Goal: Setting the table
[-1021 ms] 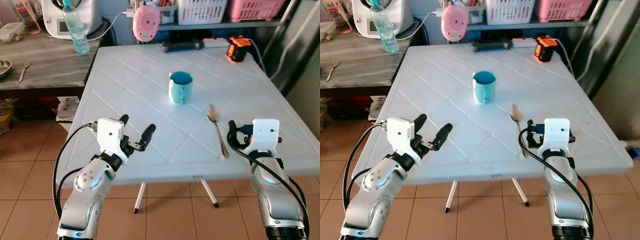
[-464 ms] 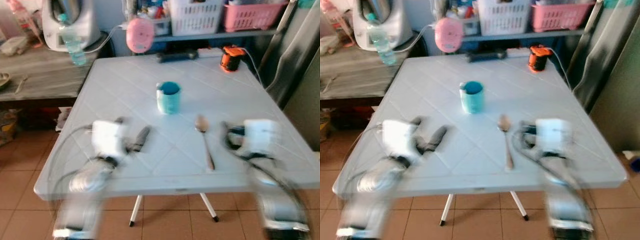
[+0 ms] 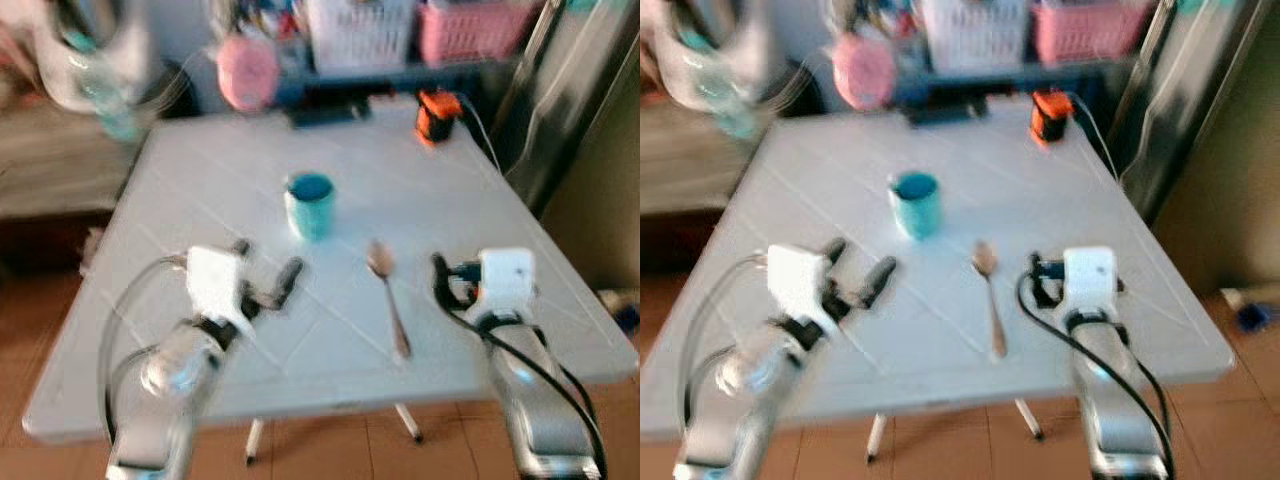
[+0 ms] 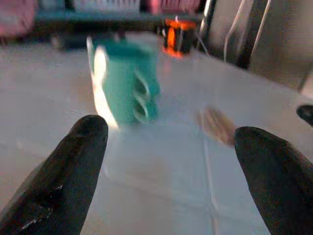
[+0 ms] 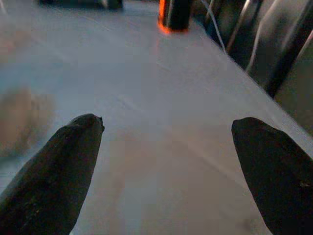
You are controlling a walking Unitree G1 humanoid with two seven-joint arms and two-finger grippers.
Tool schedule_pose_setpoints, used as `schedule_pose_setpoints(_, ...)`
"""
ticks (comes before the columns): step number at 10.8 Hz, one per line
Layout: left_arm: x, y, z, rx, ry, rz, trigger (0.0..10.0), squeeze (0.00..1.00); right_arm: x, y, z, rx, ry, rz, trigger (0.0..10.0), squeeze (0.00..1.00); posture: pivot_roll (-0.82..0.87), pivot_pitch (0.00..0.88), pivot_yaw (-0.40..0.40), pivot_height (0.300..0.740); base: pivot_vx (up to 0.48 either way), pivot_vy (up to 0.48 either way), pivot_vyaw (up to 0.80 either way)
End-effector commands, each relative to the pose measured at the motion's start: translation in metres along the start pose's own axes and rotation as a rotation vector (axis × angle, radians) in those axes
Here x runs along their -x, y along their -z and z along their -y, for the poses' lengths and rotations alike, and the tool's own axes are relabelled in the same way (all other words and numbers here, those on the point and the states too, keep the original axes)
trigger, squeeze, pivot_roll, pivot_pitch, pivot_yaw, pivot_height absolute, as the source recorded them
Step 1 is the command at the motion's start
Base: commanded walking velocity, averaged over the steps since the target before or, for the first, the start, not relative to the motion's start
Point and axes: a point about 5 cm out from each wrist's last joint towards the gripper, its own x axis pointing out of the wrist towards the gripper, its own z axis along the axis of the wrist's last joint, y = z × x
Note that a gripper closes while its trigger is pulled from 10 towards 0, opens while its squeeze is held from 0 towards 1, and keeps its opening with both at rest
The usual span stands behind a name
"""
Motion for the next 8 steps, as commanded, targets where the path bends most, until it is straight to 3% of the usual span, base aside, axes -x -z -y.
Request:
schedule_pose_setpoints(1, 0.011, -0.001, -0.010, -0.032, -0.018, -0.019, 10.0, 0.00, 0.002, -0.013, -0.019, -0.026, -0.073, 0.042, 10.0, 0.64, 0.00, 0.070, 0.034, 0.740, 0.000, 0.000, 0.00)
schedule_pose_setpoints(2, 0.022, 0.002, -0.014, -0.050, -0.013, -0.047, 10.0, 0.00, 0.009, -0.015, -0.033, -0.057, -0.134, 0.041, 10.0, 0.19, 0.01, 0.072, 0.034, 0.740, 0.000, 0.000, 0.00)
schedule_pose_setpoints(3, 0.031, 0.004, -0.019, -0.069, -0.012, -0.072, 10.0, 0.00, 0.014, -0.016, -0.043, -0.058, -0.192, 0.046, 10.0, 0.00, 0.01, 0.073, 0.035, 0.740, 0.000, 0.000, 0.00)
schedule_pose_setpoints(8, 0.034, 0.006, -0.019, -0.085, 0.046, -0.092, 10.0, 0.00, 0.013, 0.006, -0.040, -0.149, -0.180, -0.116, 10.0, 0.00, 0.02, 0.057, 0.031, 0.740, 0.000, 0.000, 0.00)
